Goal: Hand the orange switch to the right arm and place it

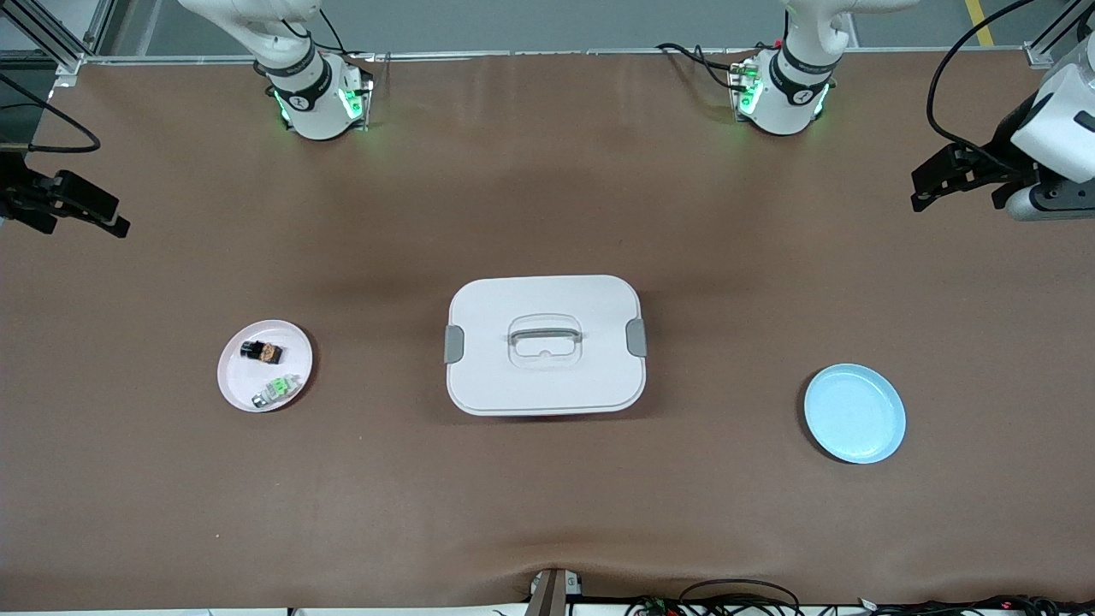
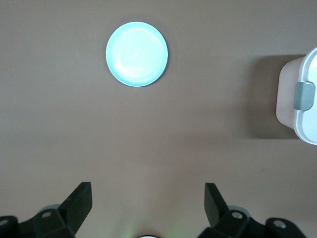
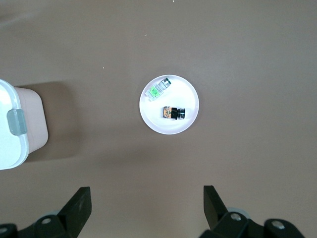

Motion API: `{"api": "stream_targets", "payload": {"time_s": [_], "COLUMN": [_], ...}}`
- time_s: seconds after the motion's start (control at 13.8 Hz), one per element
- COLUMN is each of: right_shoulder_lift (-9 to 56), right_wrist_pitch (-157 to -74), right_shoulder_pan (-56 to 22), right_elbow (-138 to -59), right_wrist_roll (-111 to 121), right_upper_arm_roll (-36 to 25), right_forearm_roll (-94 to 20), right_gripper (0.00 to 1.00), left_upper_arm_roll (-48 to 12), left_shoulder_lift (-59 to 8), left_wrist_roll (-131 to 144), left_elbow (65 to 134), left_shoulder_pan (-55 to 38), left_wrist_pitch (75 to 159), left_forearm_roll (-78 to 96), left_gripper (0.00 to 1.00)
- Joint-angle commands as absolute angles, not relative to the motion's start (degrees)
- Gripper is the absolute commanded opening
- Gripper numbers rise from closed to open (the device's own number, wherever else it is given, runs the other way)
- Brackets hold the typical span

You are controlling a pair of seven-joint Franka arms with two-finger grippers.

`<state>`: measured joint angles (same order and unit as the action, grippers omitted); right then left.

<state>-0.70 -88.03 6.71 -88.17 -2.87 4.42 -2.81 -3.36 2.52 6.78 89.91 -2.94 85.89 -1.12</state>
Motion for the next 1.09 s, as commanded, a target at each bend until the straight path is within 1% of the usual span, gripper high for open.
{"api": "stream_targets", "payload": {"time_s": [0.0,1.02], "right_shoulder_lift": [-2.4,-2.2], "right_wrist_pitch": [-87.9,-87.7], "right_shoulder_pan": [6.2,6.2], "right_elbow": [-89.6,-89.6], "right_wrist_roll": [-2.2,-1.0], "right_upper_arm_roll": [4.2,4.2], "right_forearm_roll": [-2.1,-2.2], "right_gripper": [1.0,1.0], "left_upper_arm_roll": [-3.3,-3.5], "left_shoulder_lift": [3.5,2.7], "left_wrist_roll": [5.7,3.2], "left_elbow": [90.8,89.5], "left_shoulder_pan": [-2.3,-2.0], "left_wrist_pitch": [86.1,86.5], "left_forearm_roll": [-0.5,-0.6], "left_gripper": [1.0,1.0]}}
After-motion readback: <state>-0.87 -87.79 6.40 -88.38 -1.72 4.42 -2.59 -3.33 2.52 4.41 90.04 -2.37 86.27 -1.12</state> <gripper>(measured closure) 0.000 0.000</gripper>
